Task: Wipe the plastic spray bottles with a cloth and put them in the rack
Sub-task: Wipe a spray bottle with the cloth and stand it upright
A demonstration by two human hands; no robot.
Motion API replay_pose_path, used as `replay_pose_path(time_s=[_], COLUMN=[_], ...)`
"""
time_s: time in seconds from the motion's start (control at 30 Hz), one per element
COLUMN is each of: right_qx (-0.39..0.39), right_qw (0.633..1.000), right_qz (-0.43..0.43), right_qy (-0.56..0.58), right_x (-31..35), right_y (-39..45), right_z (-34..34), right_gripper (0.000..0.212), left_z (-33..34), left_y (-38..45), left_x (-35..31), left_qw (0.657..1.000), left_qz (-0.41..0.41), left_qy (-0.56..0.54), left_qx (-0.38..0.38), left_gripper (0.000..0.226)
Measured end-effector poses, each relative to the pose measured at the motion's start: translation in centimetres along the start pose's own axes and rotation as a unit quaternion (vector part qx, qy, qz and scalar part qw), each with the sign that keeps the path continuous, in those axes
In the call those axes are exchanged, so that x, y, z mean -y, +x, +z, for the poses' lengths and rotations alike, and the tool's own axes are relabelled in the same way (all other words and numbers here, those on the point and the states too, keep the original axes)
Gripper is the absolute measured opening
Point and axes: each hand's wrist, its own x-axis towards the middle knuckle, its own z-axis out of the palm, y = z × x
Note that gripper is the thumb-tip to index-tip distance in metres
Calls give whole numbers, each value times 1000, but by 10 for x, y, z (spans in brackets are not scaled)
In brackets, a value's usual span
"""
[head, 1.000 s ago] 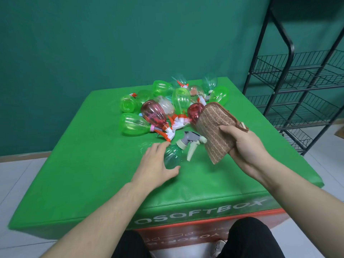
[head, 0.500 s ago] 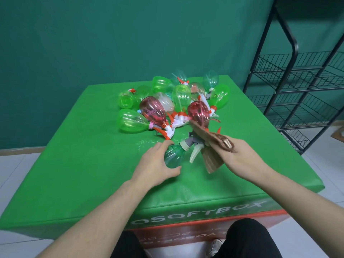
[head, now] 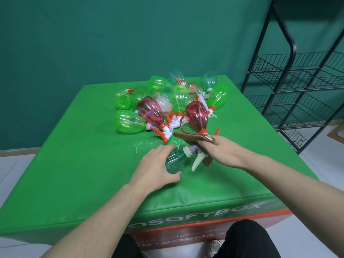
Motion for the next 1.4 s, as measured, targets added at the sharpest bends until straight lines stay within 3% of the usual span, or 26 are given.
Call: replay_pose_path(time_s=[0.07,0.23,0.33,0.47,0.7,0.77,0.83,0.9,0.97,1.03,1.1,1.2,1.33,1.4], right_qx=[5,-10,-30,-49,-114,-116,-138,-180,-221,-240,-248,-273,-223,-176], right_qw=[1000,999,998,995,988,985,966,922,867,831,820,843,944,975], right_qz=[5,-9,-22,-47,-57,-39,-9,22,62,94,104,83,56,15], right_qy=[6,33,50,67,90,119,220,342,442,493,506,456,236,132], right_x=[2,-5,-8,-17,-30,-33,-36,-38,-36,-32,-25,-16,-11,-10], right_y=[2,-5,-15,-37,-64,-67,-67,-64,-59,-55,-53,-48,-39,-35], right_z=[0,3,4,5,10,9,7,4,2,-2,-7,-17,-13,-5], right_gripper=[49,74,65,30,27,43,43,26,23,22,21,22,34,39], left_z=[-1,-2,-4,-4,-3,-3,-3,-5,-8,-7,-4,0,2,3], left_y=[1,-1,-2,-1,-1,-1,-1,-2,-1,-1,0,2,3,2], left_x=[-1,-1,-1,-4,-8,-10,-9,-5,-2,-2,-5,-7,-9,-10], left_qw=[1000,1000,999,999,999,999,999,999,998,999,1000,999,998,998], left_qz=[-3,-15,-29,-34,-42,-35,-29,-36,-47,-34,-15,-10,-16,-10], left_qy=[6,-21,-26,-23,-11,-4,-2,-16,-35,-19,11,27,54,59], left_qx=[3,1,0,6,3,6,13,7,1,11,17,16,35,27], left_gripper=[87,84,85,86,84,83,84,86,88,92,93,96,110,107])
